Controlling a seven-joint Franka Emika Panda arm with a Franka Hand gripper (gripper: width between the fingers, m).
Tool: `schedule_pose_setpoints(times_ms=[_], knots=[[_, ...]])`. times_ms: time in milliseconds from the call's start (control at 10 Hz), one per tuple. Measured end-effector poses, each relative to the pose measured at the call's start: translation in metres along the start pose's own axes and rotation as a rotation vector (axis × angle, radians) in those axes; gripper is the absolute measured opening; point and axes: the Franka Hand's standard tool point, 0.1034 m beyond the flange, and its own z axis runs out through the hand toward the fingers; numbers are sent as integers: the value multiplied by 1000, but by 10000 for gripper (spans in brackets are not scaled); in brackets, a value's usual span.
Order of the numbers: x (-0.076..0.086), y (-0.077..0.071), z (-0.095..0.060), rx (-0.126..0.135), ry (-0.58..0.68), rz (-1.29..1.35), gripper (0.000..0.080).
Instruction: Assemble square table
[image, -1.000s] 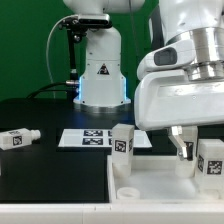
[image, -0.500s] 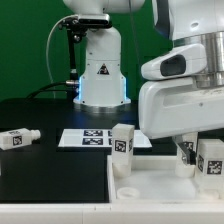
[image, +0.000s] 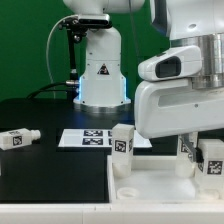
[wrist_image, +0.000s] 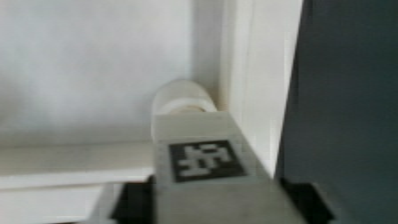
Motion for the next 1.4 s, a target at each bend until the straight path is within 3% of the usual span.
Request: schedule_pose_setpoints(times_ms=[300, 600, 900, 1200, 1300, 1400], knots=[[1, 2, 2, 1, 13, 253, 289], [4, 2, 2, -1, 66, 774, 289], [4, 0, 4, 40, 57, 1241, 291], [4, 3, 4, 36, 57, 1147, 300], [5, 8, 3, 28, 55, 984, 475], [5, 8, 1, 15, 38, 776, 475]])
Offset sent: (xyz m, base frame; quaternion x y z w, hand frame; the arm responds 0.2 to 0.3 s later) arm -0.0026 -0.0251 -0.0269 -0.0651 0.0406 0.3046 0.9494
